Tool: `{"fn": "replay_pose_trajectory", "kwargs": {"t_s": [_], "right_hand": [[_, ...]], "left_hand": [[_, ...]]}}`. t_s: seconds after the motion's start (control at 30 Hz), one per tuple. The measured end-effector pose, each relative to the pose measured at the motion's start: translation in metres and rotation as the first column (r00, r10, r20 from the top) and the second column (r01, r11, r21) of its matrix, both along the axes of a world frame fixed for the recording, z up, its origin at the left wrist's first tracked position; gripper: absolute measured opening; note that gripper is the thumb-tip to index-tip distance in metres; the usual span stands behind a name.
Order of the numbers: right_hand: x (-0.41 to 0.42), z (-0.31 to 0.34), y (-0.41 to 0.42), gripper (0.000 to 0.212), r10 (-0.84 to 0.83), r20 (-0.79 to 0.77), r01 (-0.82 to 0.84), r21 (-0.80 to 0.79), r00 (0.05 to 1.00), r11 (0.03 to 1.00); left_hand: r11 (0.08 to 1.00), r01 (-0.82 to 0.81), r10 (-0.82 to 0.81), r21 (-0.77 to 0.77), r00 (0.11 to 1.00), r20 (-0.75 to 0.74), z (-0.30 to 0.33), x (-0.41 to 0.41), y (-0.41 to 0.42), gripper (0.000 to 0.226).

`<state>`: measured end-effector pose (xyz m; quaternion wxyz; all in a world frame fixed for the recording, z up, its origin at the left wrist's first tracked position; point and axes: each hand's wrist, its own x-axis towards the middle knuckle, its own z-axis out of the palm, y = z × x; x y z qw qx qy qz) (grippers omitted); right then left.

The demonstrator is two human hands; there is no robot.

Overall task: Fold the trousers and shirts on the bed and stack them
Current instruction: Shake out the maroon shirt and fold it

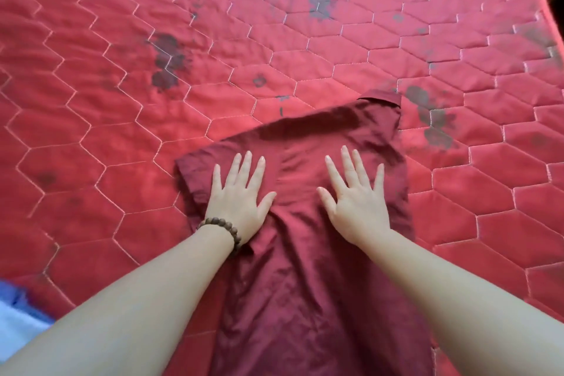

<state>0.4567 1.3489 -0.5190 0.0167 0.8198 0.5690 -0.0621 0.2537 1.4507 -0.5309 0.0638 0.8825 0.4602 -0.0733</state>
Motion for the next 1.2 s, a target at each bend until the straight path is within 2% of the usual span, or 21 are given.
{"fn": "replay_pose_trajectory", "kwargs": {"t_s": [0.13,0.27,0.33,0.4,0.47,0.53,0.57,0.63,0.7,0.77,0.8,0.83,0.9,0.97,1.0,1.07,1.13,1.2], "right_hand": [[-0.062,-0.013,-0.011,0.067,0.143,-0.058,-0.145,-0.032,0.988,0.989],[-0.071,-0.019,-0.011,0.068,0.141,-0.02,-0.142,-0.098,0.99,0.985],[-0.075,-0.015,-0.012,0.068,0.111,0.011,-0.11,-0.098,0.994,0.989],[-0.089,-0.01,-0.02,0.069,0.058,0.013,-0.058,-0.003,0.998,0.998],[-0.112,-0.007,-0.036,0.067,0.064,-0.025,-0.062,0.082,0.998,0.995],[-0.133,-0.011,-0.057,0.065,0.131,-0.049,-0.128,0.054,0.99,0.99],[-0.138,-0.013,-0.067,0.065,0.147,-0.046,-0.146,0.019,0.988,0.989],[-0.135,-0.016,-0.082,0.064,0.093,-0.05,-0.094,-0.015,0.994,0.995],[-0.125,-0.011,-0.094,0.065,-0.02,-0.04,0.019,-0.009,0.999,1.0],[-0.116,0.0,-0.106,0.066,-0.103,-0.044,0.106,0.06,0.994,0.993],[-0.115,0.005,-0.114,0.065,-0.123,-0.056,0.129,0.111,0.991,0.985],[-0.116,0.011,-0.123,0.063,-0.132,-0.062,0.141,0.157,0.989,0.978],[-0.123,0.017,-0.145,0.058,-0.142,-0.058,0.151,0.2,0.988,0.968],[-0.132,0.015,-0.169,0.057,-0.147,-0.065,0.156,0.165,0.987,0.974],[-0.135,0.013,-0.181,0.058,-0.141,-0.07,0.149,0.12,0.988,0.982],[-0.134,0.006,-0.206,0.063,-0.142,-0.069,0.142,-0.006,0.987,0.99],[-0.124,-0.001,-0.233,0.068,-0.194,-0.024,0.19,-0.128,0.981,0.973],[-0.115,-0.003,-0.254,0.071,-0.278,0.035,0.28,-0.17,0.96,0.945]], "left_hand": [[1.0,0.0,0.001,0.02,0.998,-0.056,-0.003,-0.058,-0.013,0.074],[0.992,-0.127,0.126,0.002,0.982,-0.14,-0.005,-0.104,-0.011,0.074],[0.974,-0.227,0.227,0.017,0.968,-0.103,-0.002,-0.106,-0.014,0.073],[0.969,-0.244,0.243,0.044,0.969,0.035,0.001,-0.098,-0.031,0.071],[0.996,-0.089,0.086,0.01,0.982,0.169,-0.001,-0.093,-0.061,0.069],[0.994,0.112,-0.108,-0.014,0.981,0.163,-0.006,-0.096,-0.09,0.067],[0.991,0.133,-0.129,-0.024,0.984,0.126,-0.008,-0.099,-0.096,0.064],[0.999,0.033,-0.031,-0.022,0.996,0.082,-0.01,-0.104,-0.095,0.058],[0.987,-0.156,0.159,-0.038,0.985,0.069,-0.003,-0.104,-0.091,0.054],[0.948,-0.315,0.318,-0.048,0.935,0.158,0.009,-0.098,-0.095,0.058],[0.945,-0.326,0.324,-0.032,0.918,0.229,0.017,-0.092,-0.103,0.058],[0.965,-0.262,0.246,0.017,0.924,0.292,0.022,-0.085,-0.115,0.056],[0.997,0.016,-0.042,0.079,0.941,0.337,0.025,-0.071,-0.15,0.058],[0.962,0.272,-0.267,0.018,0.927,0.263,0.021,-0.066,-0.18,0.063],[0.951,0.308,-0.296,-0.035,0.935,0.198,0.016,-0.069,-0.186,0.065],[0.966,0.24,-0.233,-0.095,0.97,0.073,0.003,-0.082,-0.184,0.069],[0.986,0.147,-0.149,-0.082,0.989,-0.019,-0.005,-0.094,-0.173,0.069],[0.997,0.039,-0.043,-0.064,0.997,-0.061,-0.005,-0.098,-0.166,0.069]]}}
